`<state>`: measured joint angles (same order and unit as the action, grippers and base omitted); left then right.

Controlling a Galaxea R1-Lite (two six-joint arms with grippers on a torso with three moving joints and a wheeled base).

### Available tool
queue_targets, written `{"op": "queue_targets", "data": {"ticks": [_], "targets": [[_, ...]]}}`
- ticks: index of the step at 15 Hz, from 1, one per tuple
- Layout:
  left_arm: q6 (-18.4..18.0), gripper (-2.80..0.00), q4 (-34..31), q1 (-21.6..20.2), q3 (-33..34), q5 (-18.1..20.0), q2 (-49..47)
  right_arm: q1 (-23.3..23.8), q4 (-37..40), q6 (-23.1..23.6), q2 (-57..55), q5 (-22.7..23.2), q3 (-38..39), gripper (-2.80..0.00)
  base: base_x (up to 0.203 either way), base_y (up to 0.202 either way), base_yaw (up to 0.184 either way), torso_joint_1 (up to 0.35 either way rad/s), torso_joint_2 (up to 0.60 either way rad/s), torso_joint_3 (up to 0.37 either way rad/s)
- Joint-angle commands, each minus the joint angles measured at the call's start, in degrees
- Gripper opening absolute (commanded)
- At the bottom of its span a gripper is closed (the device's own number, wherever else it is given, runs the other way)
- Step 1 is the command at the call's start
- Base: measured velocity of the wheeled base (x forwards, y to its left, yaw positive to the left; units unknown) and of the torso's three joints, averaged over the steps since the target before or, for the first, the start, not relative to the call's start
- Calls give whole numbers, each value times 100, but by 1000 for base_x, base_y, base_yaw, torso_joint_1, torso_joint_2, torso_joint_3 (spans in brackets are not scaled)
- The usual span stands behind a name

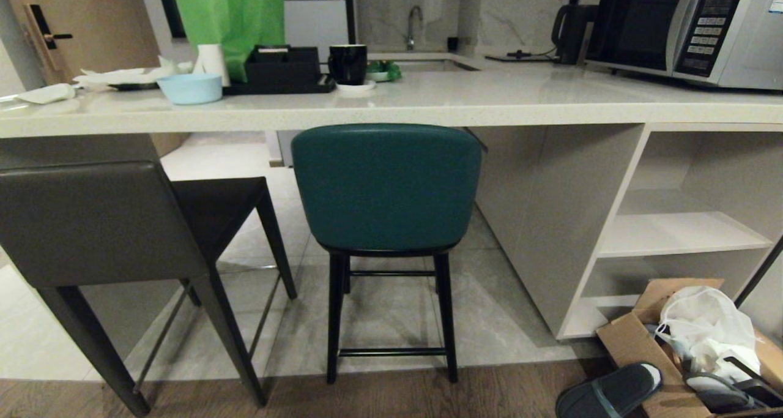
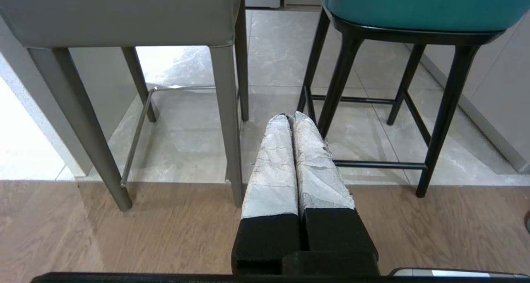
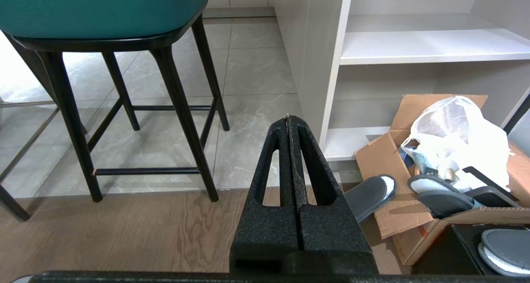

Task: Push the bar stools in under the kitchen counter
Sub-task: Pull the gray chair out from under the dining table

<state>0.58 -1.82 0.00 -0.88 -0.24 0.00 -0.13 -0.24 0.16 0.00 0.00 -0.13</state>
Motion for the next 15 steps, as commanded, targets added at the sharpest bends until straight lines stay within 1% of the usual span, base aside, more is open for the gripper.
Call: {"op": "queue_targets", "data": {"ticks": [1, 13, 15], "targets": [[4, -280, -3, 0, 0, -2, -9, -4, -2, 1, -9, 0, -2, -280, 0, 0, 0, 0, 0, 0], [4, -280, -3, 0, 0, -2, -9, -4, -2, 1, -9, 0, 5, -280, 0, 0, 0, 0, 0, 0], [4, -280, -3, 0, 0, -2, -9, 4, -2, 1, -9, 0, 1, -280, -8, 75, 4, 1, 2, 4]]}}
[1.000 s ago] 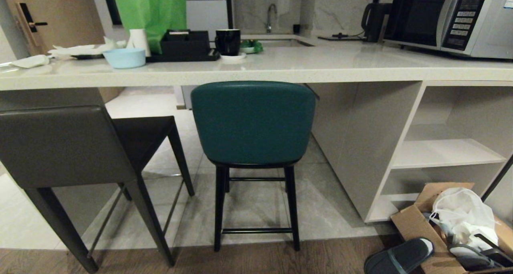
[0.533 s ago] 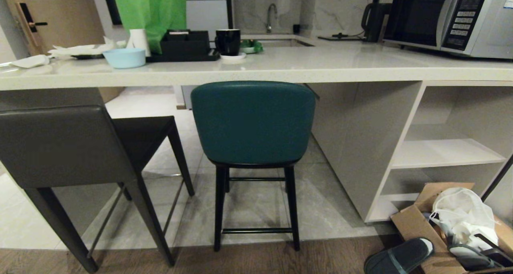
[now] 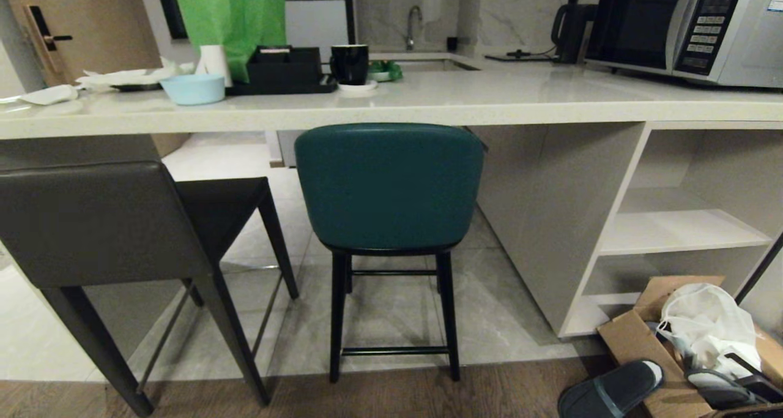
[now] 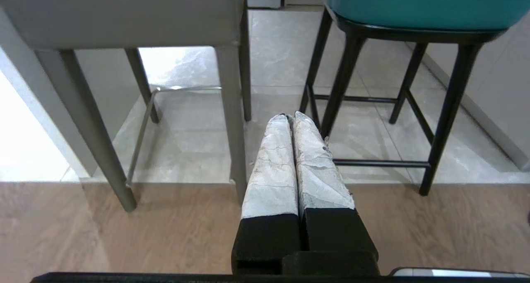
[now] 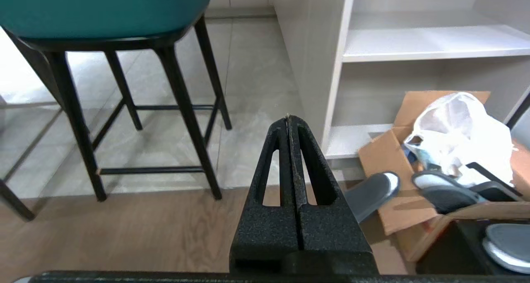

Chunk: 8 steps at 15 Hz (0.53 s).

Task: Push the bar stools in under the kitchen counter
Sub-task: Pull the gray chair out from under the dining table

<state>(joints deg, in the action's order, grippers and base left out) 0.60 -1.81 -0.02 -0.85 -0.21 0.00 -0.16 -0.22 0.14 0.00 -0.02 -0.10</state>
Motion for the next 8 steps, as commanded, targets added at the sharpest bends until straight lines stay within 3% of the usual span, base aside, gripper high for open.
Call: {"op": "queue_targets", "data": {"ticks": [1, 8], "targets": [[2, -280, -4, 2, -3, -6, -9, -2, -4, 4, -9, 2, -2, -280, -2, 150, 3, 1, 0, 6], [2, -280, -4, 2, -3, -6, -9, 3, -4, 4, -9, 2, 1, -280, 0, 196, -2, 3, 3, 4]]}}
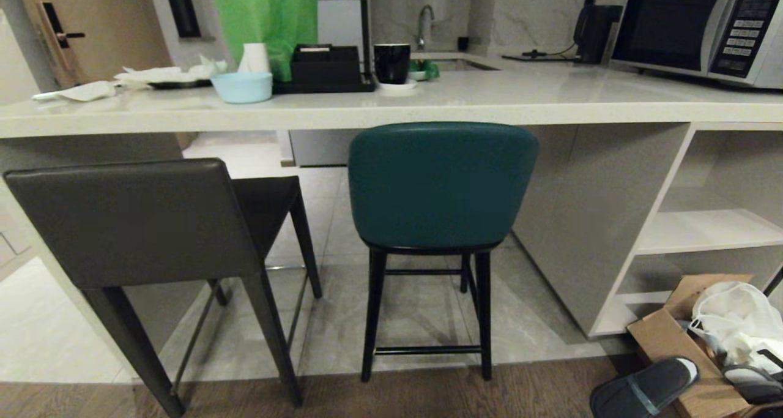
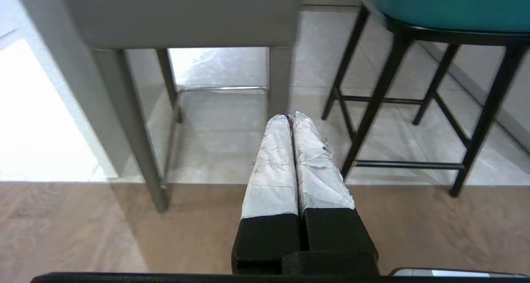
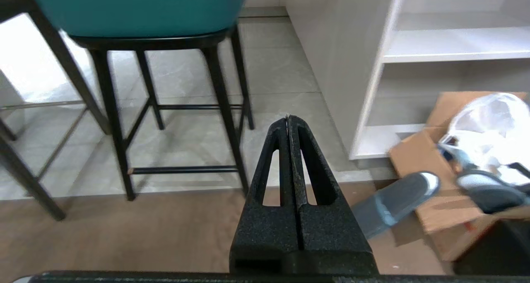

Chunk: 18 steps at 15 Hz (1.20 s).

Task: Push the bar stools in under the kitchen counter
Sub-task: Pull the gray chair out from under the dining table

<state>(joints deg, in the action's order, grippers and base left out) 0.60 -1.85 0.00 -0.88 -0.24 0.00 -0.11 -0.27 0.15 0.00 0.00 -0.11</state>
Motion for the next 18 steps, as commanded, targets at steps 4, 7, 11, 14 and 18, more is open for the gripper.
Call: {"op": "queue_targets", "data": {"ticks": [4, 7, 11, 14, 18], "targets": [[3, -280, 1, 0, 0, -2, -9, -6, 0, 2, -9, 0, 2, -280, 0, 198, -3, 2, 3, 2], [2, -280, 1, 0, 0, -2, -9, -6, 0, 2, -9, 0, 1, -280, 0, 200, -3, 5, 4, 3], [6, -280, 1, 0, 0, -2, -9, -7, 0, 2, -9, 0, 2, -280, 0, 198, -2, 2, 2, 3], [10, -280, 1, 0, 0, -2, -9, 1, 0, 2, -9, 0, -5, -280, 0, 198, -2, 1, 2, 3], [2, -280, 1, 0, 0, -2, -9, -7, 0, 2, -9, 0, 2, -280, 0, 195, -2, 5, 3, 2]]}}
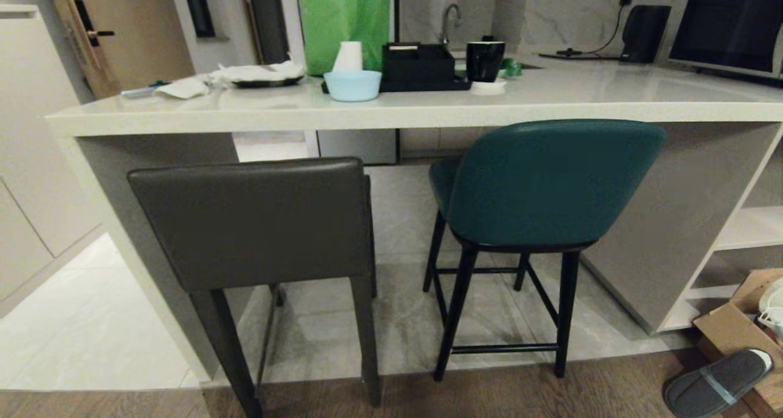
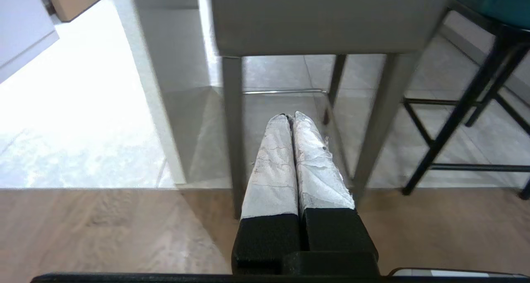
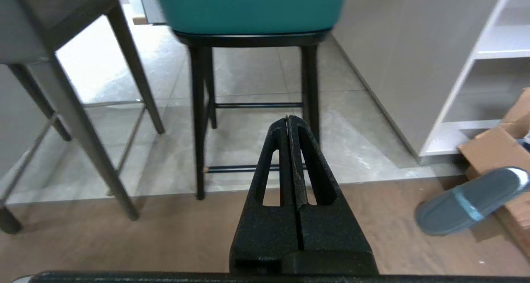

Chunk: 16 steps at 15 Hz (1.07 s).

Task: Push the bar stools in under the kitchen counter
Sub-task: Pull the gray chair out from under the dining table

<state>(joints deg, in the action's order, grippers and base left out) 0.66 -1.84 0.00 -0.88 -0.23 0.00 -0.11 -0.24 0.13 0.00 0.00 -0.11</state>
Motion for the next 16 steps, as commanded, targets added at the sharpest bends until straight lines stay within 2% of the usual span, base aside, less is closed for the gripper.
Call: {"op": "queue_targets", "data": {"ticks": [1, 16], "targets": [[4, -280, 0, 0, 0, -3, -9, 2, -2, 4, -9, 0, 2, -280, 0, 196, -1, -1, 1, 0], [4, -280, 0, 0, 0, -3, -9, 2, -2, 4, -9, 0, 2, -280, 0, 195, -2, 3, 2, 2]]}}
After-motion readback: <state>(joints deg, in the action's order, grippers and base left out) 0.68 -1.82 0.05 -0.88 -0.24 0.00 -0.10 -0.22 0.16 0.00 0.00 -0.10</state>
